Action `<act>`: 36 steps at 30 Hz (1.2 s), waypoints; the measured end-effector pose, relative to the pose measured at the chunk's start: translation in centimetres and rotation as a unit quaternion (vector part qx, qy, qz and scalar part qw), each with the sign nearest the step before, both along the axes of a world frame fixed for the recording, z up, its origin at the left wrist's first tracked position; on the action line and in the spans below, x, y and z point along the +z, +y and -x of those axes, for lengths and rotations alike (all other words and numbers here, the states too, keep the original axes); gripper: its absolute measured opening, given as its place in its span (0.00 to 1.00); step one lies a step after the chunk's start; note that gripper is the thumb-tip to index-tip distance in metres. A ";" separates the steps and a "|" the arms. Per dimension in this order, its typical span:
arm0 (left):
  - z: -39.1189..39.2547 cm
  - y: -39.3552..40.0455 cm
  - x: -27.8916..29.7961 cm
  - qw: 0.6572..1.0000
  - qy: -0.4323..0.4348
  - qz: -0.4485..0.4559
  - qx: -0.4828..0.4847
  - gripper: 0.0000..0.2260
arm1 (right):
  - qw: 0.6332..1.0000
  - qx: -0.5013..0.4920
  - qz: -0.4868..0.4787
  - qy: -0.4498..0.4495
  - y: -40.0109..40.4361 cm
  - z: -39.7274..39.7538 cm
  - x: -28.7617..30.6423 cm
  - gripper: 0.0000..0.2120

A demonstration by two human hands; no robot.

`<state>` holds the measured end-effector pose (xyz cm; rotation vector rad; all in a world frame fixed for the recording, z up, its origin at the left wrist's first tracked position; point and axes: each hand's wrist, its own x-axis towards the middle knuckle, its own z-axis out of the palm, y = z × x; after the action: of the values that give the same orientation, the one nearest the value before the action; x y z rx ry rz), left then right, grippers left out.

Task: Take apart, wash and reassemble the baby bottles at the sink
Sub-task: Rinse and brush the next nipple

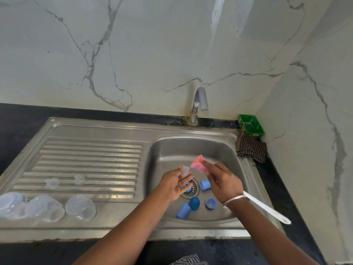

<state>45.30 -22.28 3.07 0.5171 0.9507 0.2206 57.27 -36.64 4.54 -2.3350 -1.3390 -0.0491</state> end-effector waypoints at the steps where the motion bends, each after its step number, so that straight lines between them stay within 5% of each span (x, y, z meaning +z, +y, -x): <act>1: -0.1 -0.2 -0.1 1.000 -0.001 -0.019 -0.014 0.07 | 0.999 -0.005 -0.010 0.044 0.6 0.0 0.1 0.21; 10: -0.5 0.5 -0.3 0.995 0.010 -0.088 0.044 0.09 | 0.972 0.008 -0.007 0.236 1.7 1.5 -1.4 0.18; 18: 0.0 0.0 -1.6 0.987 0.043 -0.152 -0.003 0.05 | 0.978 -0.015 0.031 0.208 -0.7 0.3 -1.9 0.20; 23: 1.0 0.1 -3.3 0.869 0.158 -0.455 -0.112 0.19 | 0.978 -0.050 0.022 0.200 -0.5 -0.3 -1.0 0.16; 29: 1.1 -0.4 -3.2 0.829 0.093 -0.528 -0.156 0.11 | 0.982 0.004 0.036 0.188 1.7 0.1 0.4 0.16; 32: 1.1 -0.2 -2.6 0.860 0.051 -0.483 -0.156 0.06 | 0.978 0.028 0.036 0.204 2.4 0.1 0.2 0.17; 36: 1.4 0.8 -1.4 0.947 -0.042 -0.283 -0.149 0.03 | 0.977 0.083 0.020 0.197 1.9 0.1 0.7 0.17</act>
<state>43.88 -21.46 1.67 1.1616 0.7056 0.2394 57.21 -34.75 5.26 -2.1082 -1.3300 0.4703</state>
